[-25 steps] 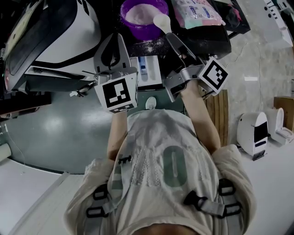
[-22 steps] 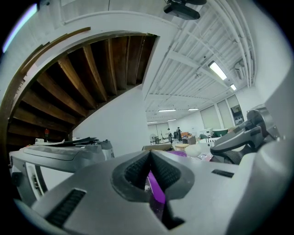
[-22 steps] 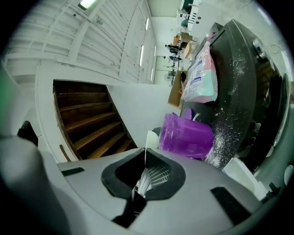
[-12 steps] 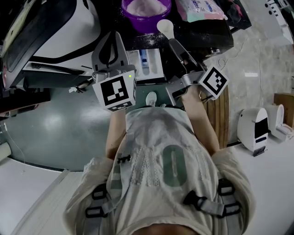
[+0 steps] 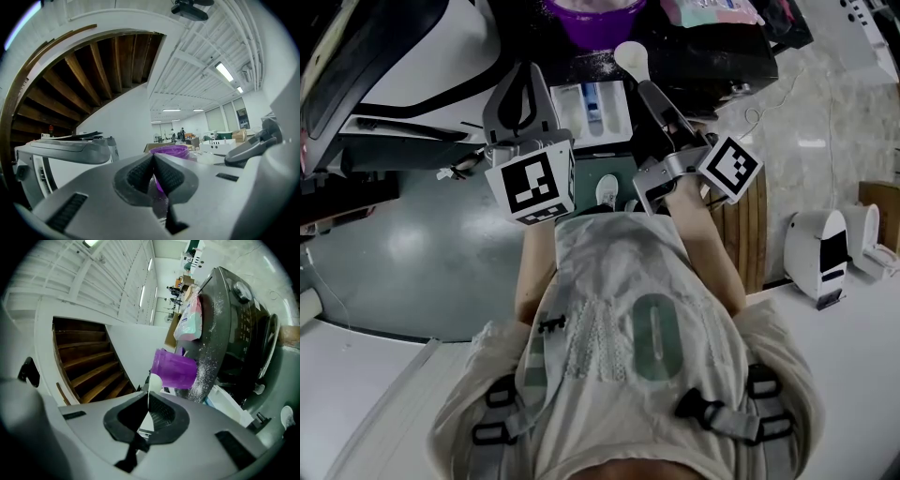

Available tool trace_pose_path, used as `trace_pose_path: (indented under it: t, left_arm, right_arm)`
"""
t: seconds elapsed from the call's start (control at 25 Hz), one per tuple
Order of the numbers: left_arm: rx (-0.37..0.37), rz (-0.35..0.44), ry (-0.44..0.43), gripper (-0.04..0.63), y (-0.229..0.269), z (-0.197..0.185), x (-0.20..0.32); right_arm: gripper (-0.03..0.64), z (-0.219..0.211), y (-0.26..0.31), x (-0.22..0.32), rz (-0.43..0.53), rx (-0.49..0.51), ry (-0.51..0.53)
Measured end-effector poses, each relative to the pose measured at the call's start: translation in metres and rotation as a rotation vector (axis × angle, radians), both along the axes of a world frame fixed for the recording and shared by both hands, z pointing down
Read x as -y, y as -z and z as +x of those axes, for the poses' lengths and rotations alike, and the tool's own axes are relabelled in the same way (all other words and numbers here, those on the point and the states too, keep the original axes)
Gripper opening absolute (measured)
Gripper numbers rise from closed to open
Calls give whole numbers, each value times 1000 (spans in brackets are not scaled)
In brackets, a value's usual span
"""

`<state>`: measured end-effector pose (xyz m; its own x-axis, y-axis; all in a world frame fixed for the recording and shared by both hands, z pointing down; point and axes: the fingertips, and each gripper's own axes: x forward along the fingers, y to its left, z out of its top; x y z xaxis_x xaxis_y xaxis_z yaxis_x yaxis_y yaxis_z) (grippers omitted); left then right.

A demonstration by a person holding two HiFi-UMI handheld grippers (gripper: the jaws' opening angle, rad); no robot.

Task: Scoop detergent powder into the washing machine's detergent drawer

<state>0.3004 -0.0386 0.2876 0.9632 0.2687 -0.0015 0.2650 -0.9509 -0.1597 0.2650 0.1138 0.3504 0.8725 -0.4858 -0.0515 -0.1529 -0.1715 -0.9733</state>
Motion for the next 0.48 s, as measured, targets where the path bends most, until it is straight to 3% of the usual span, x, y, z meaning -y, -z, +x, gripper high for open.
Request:
trace_pose_path:
  t: [0.36, 0.48]
  left_arm:
    - [11, 1, 63, 21, -19, -4, 60]
    - [24, 7, 89, 21, -21, -11, 55]
  right_arm:
    - [11, 2, -25, 66, -42, 19, 89]
    - [11, -3, -29, 63, -25, 32, 120]
